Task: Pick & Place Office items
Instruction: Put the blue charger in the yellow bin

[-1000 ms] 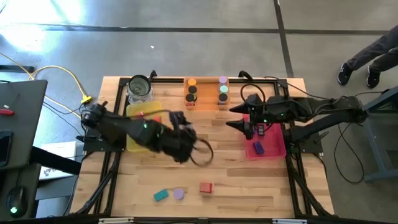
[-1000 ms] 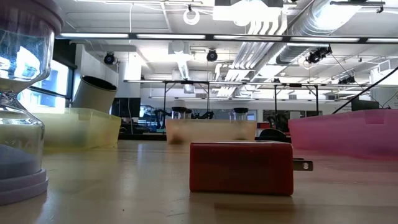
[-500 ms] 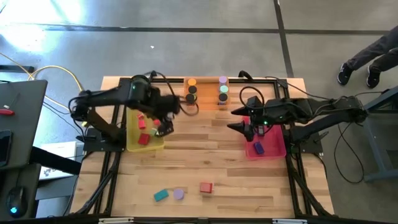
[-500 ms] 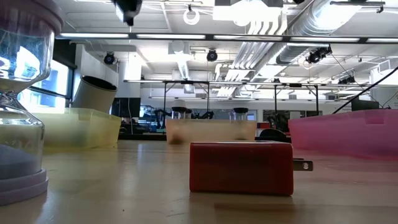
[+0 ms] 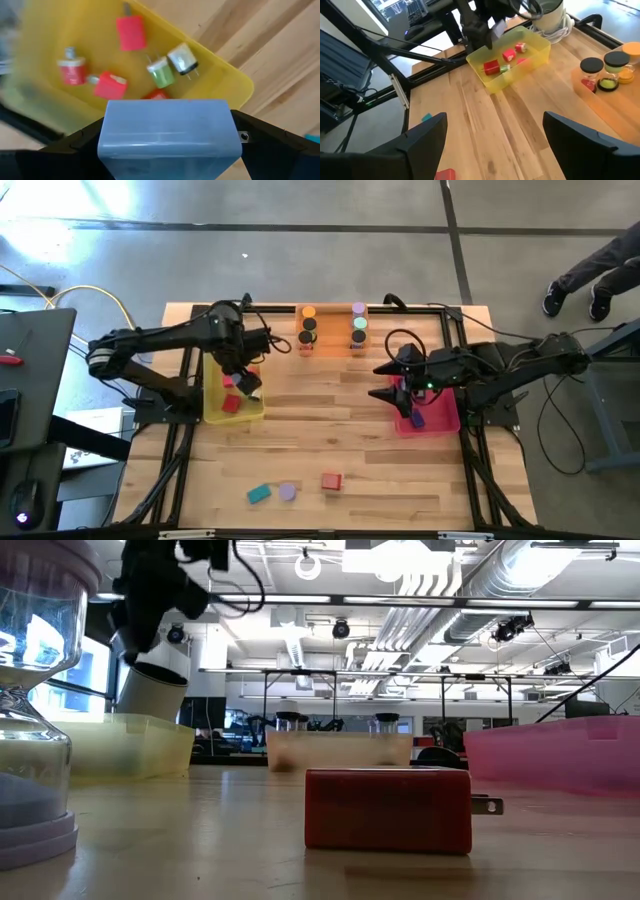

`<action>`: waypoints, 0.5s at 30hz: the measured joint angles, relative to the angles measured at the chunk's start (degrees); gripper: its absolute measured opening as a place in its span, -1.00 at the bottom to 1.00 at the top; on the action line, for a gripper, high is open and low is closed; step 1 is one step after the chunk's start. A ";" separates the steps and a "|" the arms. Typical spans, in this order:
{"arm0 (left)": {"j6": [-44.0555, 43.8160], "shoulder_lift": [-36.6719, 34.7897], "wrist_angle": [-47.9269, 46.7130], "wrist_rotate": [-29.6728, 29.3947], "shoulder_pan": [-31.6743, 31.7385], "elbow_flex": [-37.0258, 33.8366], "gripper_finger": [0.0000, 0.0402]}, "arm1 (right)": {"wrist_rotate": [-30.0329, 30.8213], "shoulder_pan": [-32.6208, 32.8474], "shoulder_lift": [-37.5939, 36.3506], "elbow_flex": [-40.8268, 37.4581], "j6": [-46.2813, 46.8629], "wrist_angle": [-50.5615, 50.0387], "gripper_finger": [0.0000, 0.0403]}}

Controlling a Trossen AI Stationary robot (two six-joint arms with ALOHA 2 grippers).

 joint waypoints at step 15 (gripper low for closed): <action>-2.73 -0.31 13.95 1.56 3.13 -17.08 0.65 | -0.01 -0.04 0.00 0.00 1.26 0.04 0.57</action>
